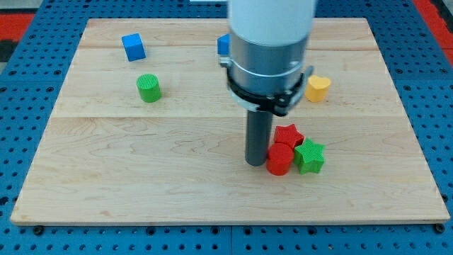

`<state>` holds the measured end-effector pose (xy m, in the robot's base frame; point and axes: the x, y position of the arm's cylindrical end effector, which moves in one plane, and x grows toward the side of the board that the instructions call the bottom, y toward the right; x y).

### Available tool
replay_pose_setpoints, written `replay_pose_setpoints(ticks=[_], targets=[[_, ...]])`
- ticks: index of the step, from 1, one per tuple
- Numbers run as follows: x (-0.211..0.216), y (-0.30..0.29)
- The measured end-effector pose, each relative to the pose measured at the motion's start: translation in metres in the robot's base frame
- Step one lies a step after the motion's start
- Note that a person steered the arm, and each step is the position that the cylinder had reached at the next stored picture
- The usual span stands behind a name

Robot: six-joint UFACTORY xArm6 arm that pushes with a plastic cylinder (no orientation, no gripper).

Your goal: Move the green circle top left to the red circle

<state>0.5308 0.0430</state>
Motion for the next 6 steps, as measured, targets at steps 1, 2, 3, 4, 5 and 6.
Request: replay_pose_setpoints(ticks=[1,2,3,4,5,6], targets=[[-0.015,-0.064],[-0.054,-0.095],[-0.064,-0.139],[-0.071,-0.18],[-0.08,-0.188],[-0.08,-0.172]])
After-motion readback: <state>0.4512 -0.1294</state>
